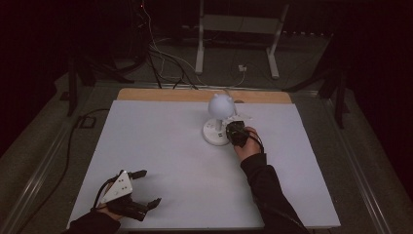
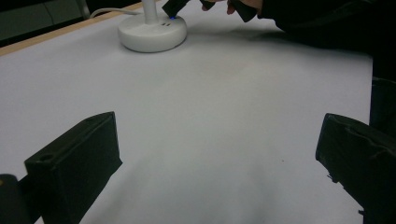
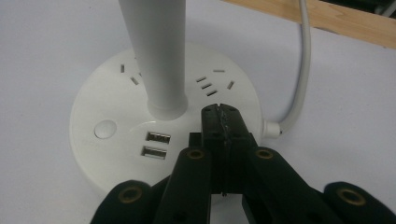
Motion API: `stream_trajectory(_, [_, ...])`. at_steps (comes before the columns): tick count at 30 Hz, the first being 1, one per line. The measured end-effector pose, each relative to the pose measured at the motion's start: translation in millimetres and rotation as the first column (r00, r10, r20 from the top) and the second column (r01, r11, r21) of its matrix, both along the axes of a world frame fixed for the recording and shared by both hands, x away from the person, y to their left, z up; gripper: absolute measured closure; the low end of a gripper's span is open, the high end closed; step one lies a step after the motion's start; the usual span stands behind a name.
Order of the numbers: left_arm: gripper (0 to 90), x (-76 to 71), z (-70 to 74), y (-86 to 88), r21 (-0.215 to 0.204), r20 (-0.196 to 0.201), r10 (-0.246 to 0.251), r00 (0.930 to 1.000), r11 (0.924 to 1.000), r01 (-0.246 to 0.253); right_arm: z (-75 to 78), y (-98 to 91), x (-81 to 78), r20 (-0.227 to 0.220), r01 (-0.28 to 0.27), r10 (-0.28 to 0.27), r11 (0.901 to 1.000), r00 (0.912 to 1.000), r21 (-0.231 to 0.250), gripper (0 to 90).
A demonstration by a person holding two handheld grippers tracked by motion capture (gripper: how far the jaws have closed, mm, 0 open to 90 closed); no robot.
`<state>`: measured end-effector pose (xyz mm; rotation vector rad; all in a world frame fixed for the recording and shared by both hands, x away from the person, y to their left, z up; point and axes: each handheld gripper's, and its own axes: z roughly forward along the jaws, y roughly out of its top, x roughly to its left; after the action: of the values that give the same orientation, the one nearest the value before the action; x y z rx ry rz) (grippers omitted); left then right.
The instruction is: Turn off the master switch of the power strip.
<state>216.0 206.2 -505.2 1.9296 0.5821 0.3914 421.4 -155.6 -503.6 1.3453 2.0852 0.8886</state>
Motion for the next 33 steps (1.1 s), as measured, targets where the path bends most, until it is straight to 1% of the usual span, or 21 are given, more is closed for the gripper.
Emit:
stream_trajectory(3, [0.3, -0.4, 0.3, -0.1, 0.001, 0.002, -0.001, 1.0000, 1.0000, 0.001, -0.3, -0.4, -0.6, 0.007, -0.010, 0.010, 0.9999, 0.9999, -0.008, 90.0])
stream_trajectory(7, [0.3, -0.4, 0.3, -0.3, 0.000, 0.002, -0.002, 1.0000, 1.0000, 0.002, -1.2, 2.2, -2.5, 0.029, -0.029, 0.031, 0.9981, 0.9991, -0.054, 90.0])
stream_trajectory(11, [0.4, -0.5, 0.2, -0.3, 0.001, 0.002, -0.002, 1.0000, 1.0000, 0.002, -1.2, 4.5, -3.6, 0.037, -0.031, 0.034, 0.9961, 0.9988, -0.082, 90.0])
stream_trajectory(13, [0.4, -0.6, 0.5, -0.1, 0.000, 0.003, -0.002, 1.0000, 1.0000, 0.002, -0.5, 6.4, -3.4, 0.034, -0.035, 0.039, 0.9940, 0.9987, -0.103, 90.0])
stream_trajectory(15, [0.3, -0.8, 0.4, -0.2, 0.001, 0.003, -0.002, 1.0000, 1.0000, 0.002, -0.3, 7.1, -2.7, 0.033, -0.035, 0.039, 0.9929, 0.9987, -0.114, 90.0])
stream_trajectory(19, [0.4, -0.8, 0.4, -0.2, 0.000, 0.002, -0.002, 1.0000, 1.0000, 0.002, 1.0, 12.1, -2.7, 0.031, -0.046, 0.052, 0.9838, 0.9981, -0.173, 90.0])
stream_trajectory(21, [0.4, -0.8, 0.2, -0.3, 0.001, 0.002, -0.002, 1.0000, 1.0000, 0.002, 1.5, 12.1, -1.1, 0.013, -0.046, 0.049, 0.9849, 0.9987, -0.167, 90.0])
stream_trajectory(24, [0.3, -0.7, 0.1, -0.3, 0.000, 0.002, -0.002, 1.0000, 1.0000, 0.002, 1.8, 13.6, -1.2, 0.012, -0.054, 0.057, 0.9805, 0.9983, -0.189, 90.0])
stream_trajectory(27, [0.4, -0.6, 0.1, -0.4, 0.001, 0.001, -0.002, 1.0000, 1.0000, 0.002, 2.3, 13.8, -0.6, 0.008, -0.053, 0.056, 0.9806, 0.9984, -0.189, 90.0])
stream_trajectory(28, [0.3, -0.6, -0.1, -0.4, 0.001, 0.001, 0.000, 1.0000, 1.0000, 0.000, 1.4, 13.8, -1.7, 0.019, -0.053, 0.058, 0.9799, 0.9982, -0.192, 90.0])
stream_trajectory(29, [0.4, -0.5, 0.2, 0.0, 0.000, 0.002, -0.001, 1.0000, 1.0000, 0.001, 1.7, 15.3, -2.5, 0.021, -0.051, 0.057, 0.9773, 0.9982, -0.206, 90.0])
stream_trajectory(32, [0.3, 0.0, 0.4, 1.0, -0.003, 0.004, 0.003, 1.0000, 1.0000, -0.003, -0.1, 18.9, -5.4, 0.045, -0.038, 0.050, 0.9719, 0.9978, -0.232, 90.0])
stream_trajectory(33, [0.3, 0.1, 0.3, 1.1, -0.004, 0.003, 0.005, 1.0000, 1.0000, -0.004, -1.5, 20.2, -7.2, 0.059, -0.033, 0.048, 0.9701, 0.9971, -0.241, 90.0])
